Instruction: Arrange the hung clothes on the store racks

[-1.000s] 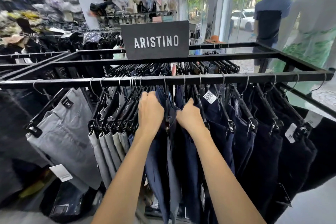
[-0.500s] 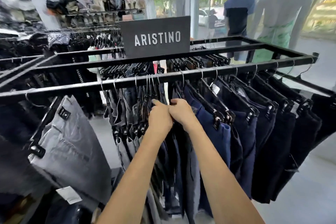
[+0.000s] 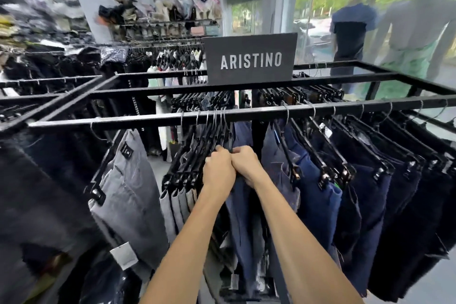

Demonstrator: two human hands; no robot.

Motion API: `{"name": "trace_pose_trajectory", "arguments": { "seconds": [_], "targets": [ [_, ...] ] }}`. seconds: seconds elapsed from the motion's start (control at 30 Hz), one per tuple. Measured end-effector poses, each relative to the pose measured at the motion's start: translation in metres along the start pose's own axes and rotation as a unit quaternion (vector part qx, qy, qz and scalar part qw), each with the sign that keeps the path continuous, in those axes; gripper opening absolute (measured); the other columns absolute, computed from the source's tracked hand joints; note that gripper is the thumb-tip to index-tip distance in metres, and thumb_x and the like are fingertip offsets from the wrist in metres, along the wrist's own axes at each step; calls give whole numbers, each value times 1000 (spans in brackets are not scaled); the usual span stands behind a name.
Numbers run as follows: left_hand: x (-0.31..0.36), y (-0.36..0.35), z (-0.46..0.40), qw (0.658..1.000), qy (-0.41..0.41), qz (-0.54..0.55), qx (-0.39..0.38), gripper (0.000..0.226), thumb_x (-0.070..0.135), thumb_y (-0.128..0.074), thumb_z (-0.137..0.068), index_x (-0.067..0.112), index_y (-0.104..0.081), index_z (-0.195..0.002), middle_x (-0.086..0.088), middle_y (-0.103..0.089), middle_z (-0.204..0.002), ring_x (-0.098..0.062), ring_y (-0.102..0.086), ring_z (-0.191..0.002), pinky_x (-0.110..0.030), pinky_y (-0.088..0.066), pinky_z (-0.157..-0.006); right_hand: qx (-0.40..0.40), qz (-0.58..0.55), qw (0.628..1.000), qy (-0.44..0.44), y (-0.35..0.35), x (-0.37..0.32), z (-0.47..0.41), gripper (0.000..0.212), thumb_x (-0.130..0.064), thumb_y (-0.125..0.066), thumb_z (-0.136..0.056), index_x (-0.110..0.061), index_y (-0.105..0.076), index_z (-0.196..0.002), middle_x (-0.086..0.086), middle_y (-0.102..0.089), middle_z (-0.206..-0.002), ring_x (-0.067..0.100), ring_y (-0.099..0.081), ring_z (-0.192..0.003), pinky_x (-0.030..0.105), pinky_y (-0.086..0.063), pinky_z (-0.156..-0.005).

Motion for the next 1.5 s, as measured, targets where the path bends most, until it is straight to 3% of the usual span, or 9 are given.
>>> {"name": "trace_pose_trajectory", "arguments": {
  "seconds": [0.17,0.33,0.53,0.63,0.77,1.03,1.1,1.23,1.5],
  "targets": [
    [-36,16,1,999,43,11,11,31,2,-48,-92,-4,-47,-122,-22,-61,-118,-41,-57,-113,-43,-49,-82,-42,-4,999,-1,-32,-15,6,36,-14,-60,-84,-18,-45,-52,-1,-49,-46,15,-48,-45,22,-37,-45],
    [-29,23,1,997,38,51,34,26,-2,-44,-92,-8,-50,-116,-26,-61,-114,-44,-54,-112,-38,-38,-71,-31,-5,1000,2,-22,-18,7,22,-31,-65,-76,-11,-64,-67,8,-66,-66,24,-64,-61,27,-46,-50],
    [29,22,2,998,4,36,42,37,2,-42,-95,-10,-44,-130,-23,-62,-119,-41,-57,-114,-41,-46,-85,32,11,999,6,34,-20,10,24,-17,-52,-87,-16,-40,-67,1,-46,-71,23,-46,-74,33,-37,-64],
    [37,16,4,998,7,52,31,33,3,-44,-93,-9,-47,-124,-25,-60,-119,-44,-56,-114,-42,-46,-84,33,25,999,-4,49,-12,10,20,-10,-49,-87,-11,-44,-68,7,-55,-77,24,-50,-70,30,-36,-59],
    [35,5,6,995,29,82,-44,33,14,-51,-95,-6,-46,-121,-28,-56,-124,-45,-52,-117,-43,-42,-87,48,76,996,-16,53,2,9,20,-11,-49,-96,0,-61,-106,24,-62,-122,35,-60,-108,28,-37,-75],
    [27,12,-13,968,60,150,-195,49,15,-41,-100,-9,-26,-141,-20,-59,-117,-28,-57,-105,-30,-37,-71,31,114,993,-26,39,13,10,43,-8,-48,-97,5,-38,-137,30,-49,-138,42,-53,-123,38,-43,-86],
    [25,4,-10,971,65,161,-164,41,13,-43,-99,-6,-36,-134,-24,-54,-130,-33,-53,-119,-31,-36,-77,36,114,993,-22,41,14,11,41,-5,-45,-97,6,-38,-136,29,-49,-138,42,-54,-122,35,-40,-81],
    [35,-5,-6,977,76,174,-95,26,8,-48,-92,-6,-51,-113,-28,-56,-124,-41,-54,-114,-36,-43,-80,55,110,992,-11,49,11,11,36,-2,-45,-94,8,-46,-128,29,-53,-132,42,-57,-117,36,-44,-82],
    [44,-13,-3,977,102,163,-93,44,4,-45,-94,-8,-33,-135,-31,-46,-137,-46,-45,-127,-43,-39,-97,40,117,992,-23,55,17,16,41,-4,-41,-95,4,-41,-135,27,-50,-137,42,-55,-120,44,-48,-94]
  ]
}}
Point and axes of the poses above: each hand's wrist, its own z-axis away from the middle knuckle, its own y-axis out of the back of the hand, x = y × z, the point moved 1 cm from there along -z, towards the middle knuckle
